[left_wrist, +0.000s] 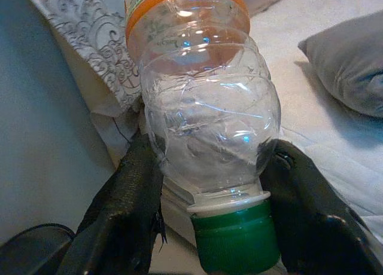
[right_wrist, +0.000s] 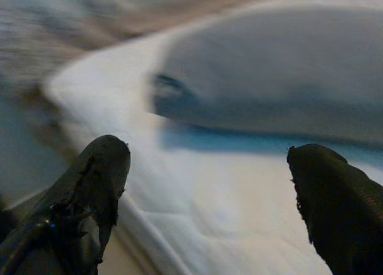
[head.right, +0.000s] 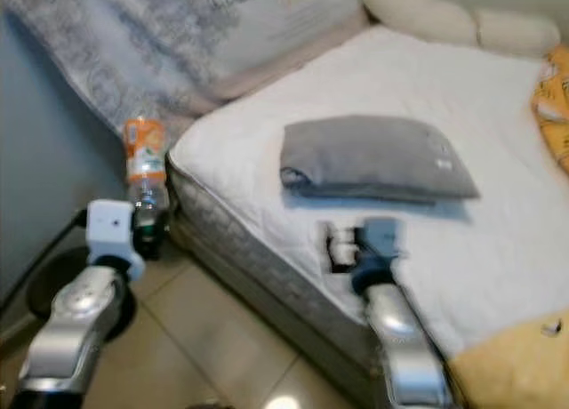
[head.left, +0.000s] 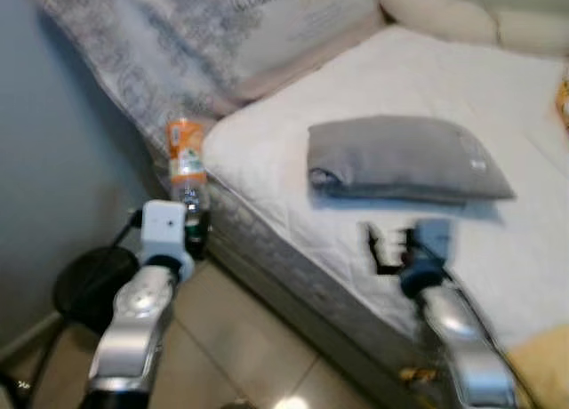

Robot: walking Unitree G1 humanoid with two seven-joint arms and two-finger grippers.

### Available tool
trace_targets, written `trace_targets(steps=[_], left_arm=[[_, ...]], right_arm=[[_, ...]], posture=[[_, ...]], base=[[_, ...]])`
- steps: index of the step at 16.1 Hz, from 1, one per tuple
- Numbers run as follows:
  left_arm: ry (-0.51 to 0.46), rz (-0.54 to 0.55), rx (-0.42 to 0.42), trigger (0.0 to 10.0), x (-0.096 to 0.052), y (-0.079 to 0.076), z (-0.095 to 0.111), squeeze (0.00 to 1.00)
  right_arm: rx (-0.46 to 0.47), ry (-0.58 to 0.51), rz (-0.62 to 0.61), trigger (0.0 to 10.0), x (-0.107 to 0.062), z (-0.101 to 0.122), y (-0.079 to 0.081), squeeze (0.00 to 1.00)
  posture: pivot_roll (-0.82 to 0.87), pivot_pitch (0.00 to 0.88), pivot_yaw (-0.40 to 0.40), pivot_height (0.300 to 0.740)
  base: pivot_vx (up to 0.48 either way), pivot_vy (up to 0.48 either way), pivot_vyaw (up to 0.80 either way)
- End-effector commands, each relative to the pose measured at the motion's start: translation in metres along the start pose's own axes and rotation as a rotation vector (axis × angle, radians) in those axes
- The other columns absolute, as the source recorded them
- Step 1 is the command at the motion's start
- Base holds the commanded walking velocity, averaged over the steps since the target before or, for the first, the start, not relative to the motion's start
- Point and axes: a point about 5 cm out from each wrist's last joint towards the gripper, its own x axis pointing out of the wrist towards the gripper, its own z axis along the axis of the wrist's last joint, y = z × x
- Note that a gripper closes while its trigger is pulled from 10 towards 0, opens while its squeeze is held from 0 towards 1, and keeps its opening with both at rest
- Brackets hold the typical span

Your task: Clean up the room

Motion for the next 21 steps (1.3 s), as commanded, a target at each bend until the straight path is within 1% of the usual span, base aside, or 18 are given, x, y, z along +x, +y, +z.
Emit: trace_targets(steps=[1,2,3,4,5,6,7,8,10,13,14,15,16,17,20,21], left_arm=[[-0.031,-0.015,0.013,0.1,-0.002,-0.004,0.007,0.00],[-0.021,0.042,-0.010,10.0,-0.003,0.004,0.007,0.00],[0.003,0.073,-0.011,10.0,-0.003,0.009,0.004,0.00],[-0.011,0.077,0.020,10.0,-0.002,0.011,0.006,0.00],[-0.035,0.068,0.052,10.0,-0.001,0.011,0.010,0.00],[-0.042,0.053,0.077,10.0,-0.001,0.011,0.012,0.00],[-0.039,0.031,0.079,10.0,-0.002,0.011,0.012,0.00],[-0.030,0.010,0.097,10.0,-0.003,0.010,0.011,0.00],[-0.028,-0.031,0.129,10.0,-0.002,0.005,0.011,0.00],[-0.029,-0.031,0.117,10.0,0.000,0.005,0.012,0.00],[-0.030,-0.035,0.114,10.0,0.002,0.004,0.012,0.00],[-0.032,-0.036,0.112,10.0,0.002,0.004,0.012,0.00],[-0.032,-0.037,0.111,10.0,0.001,0.003,0.012,0.00],[-0.031,-0.038,0.106,10.0,0.001,0.003,0.011,0.00],[-0.029,-0.037,0.109,10.0,-0.001,0.002,0.010,0.00],[-0.028,-0.037,0.106,10.0,-0.002,0.002,0.010,0.00]], right_arm=[[-0.006,0.008,-0.038,10.0,0.005,0.000,-0.010,0.00],[0.005,-0.009,-0.016,10.0,0.009,0.006,-0.006,0.00],[-0.003,-0.012,0.015,10.0,0.014,0.009,-0.003,0.00],[-0.040,0.023,0.017,10.0,0.017,0.006,-0.004,0.00],[-0.062,0.051,-0.005,10.0,0.018,0.002,-0.006,0.00],[0.000,0.057,-0.072,10.0,0.018,-0.001,-0.013,0.00],[0.018,0.058,-0.094,10.0,0.018,-0.002,-0.014,0.00],[0.011,0.056,-0.094,10.0,0.018,-0.002,-0.014,0.00],[0.004,0.050,-0.137,10.0,0.015,-0.003,-0.016,0.00],[0.010,0.046,-0.156,10.0,0.014,-0.004,-0.016,0.00],[-0.004,0.045,-0.140,10.0,0.014,-0.004,-0.013,0.00],[-0.025,0.046,-0.096,10.0,0.014,-0.003,-0.009,0.00],[-0.026,0.048,-0.087,10.0,0.013,-0.004,-0.008,0.00],[-0.066,0.064,-0.066,10.0,0.015,-0.006,-0.005,0.00],[-0.087,0.072,-0.035,10.0,0.022,-0.005,-0.001,0.00],[-0.077,0.065,-0.041,10.0,0.025,-0.003,-0.001,0.00]], posture=[[-0.06,0.000,0.021,0.740],[-0.06,0.000,0.021,0.740],[-0.06,0.000,0.023,0.740],[-0.04,0.000,0.029,0.740],[-0.03,0.000,0.021,0.740],[-0.03,0.000,0.018,0.740],[-0.03,0.000,0.023,0.740],[-0.04,0.000,0.038,0.740],[-0.05,0.000,0.054,0.740],[-0.06,0.000,0.064,0.740],[-0.06,0.000,0.063,0.740],[-0.06,0.000,0.062,0.740],[-0.05,0.000,0.060,0.740],[-0.05,0.000,0.054,0.740],[-0.03,0.000,0.035,0.740],[-0.03,0.000,0.033,0.740]], base=[[0.000,0.000,0.80],[0.000,0.000,0.80],[0.000,0.000,0.80],[0.000,0.000,0.80],[0.000,0.000,0.00],[0.000,0.000,0.00],[0.000,0.000,0.00],[0.000,0.000,0.00],[0.000,0.000,0.00],[0.182,0.000,0.00],[0.285,0.000,0.00],[0.285,0.000,0.00],[0.289,0.000,0.00],[0.292,0.000,0.80],[0.295,0.000,0.80],[0.292,0.000,0.00]])
